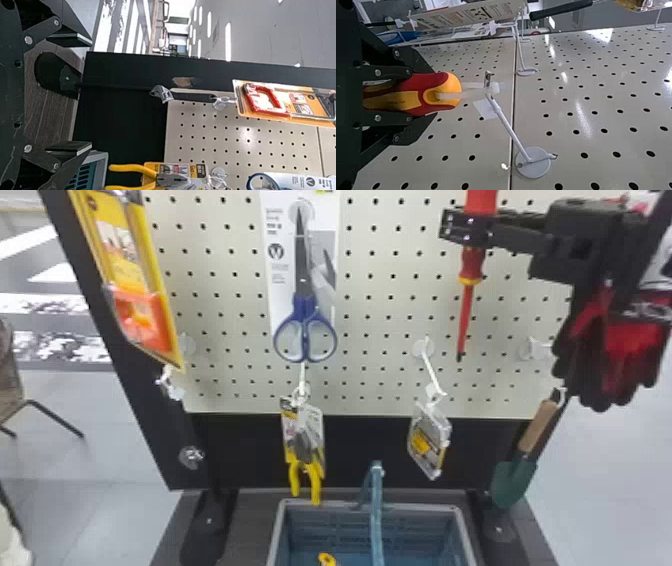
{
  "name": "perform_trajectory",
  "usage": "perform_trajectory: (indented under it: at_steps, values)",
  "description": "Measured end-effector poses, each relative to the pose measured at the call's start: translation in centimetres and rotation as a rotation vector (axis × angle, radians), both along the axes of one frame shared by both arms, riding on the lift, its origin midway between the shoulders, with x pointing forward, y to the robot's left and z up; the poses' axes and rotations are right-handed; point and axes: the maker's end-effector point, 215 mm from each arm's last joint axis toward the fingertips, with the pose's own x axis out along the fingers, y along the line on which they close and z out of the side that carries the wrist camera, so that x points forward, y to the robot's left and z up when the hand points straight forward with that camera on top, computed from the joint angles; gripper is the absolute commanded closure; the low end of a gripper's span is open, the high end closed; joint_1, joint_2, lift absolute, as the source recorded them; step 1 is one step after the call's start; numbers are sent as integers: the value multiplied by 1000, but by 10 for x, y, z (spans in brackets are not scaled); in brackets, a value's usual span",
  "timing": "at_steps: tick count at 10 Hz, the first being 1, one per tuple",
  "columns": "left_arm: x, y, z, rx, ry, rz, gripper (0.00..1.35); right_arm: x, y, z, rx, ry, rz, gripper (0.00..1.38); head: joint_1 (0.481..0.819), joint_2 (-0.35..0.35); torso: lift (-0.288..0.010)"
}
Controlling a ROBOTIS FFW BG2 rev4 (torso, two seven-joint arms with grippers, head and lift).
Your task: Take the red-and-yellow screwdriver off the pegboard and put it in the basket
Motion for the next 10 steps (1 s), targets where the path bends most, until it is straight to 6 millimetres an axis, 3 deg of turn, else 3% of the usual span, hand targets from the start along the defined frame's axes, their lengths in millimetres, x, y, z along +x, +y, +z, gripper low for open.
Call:
perform_trajectory:
  at_steps: [10]
  values:
    - [-2,1,-1,2,5,2,364,-9,2,12,-9,-41,-5,1027,549,0,-100]
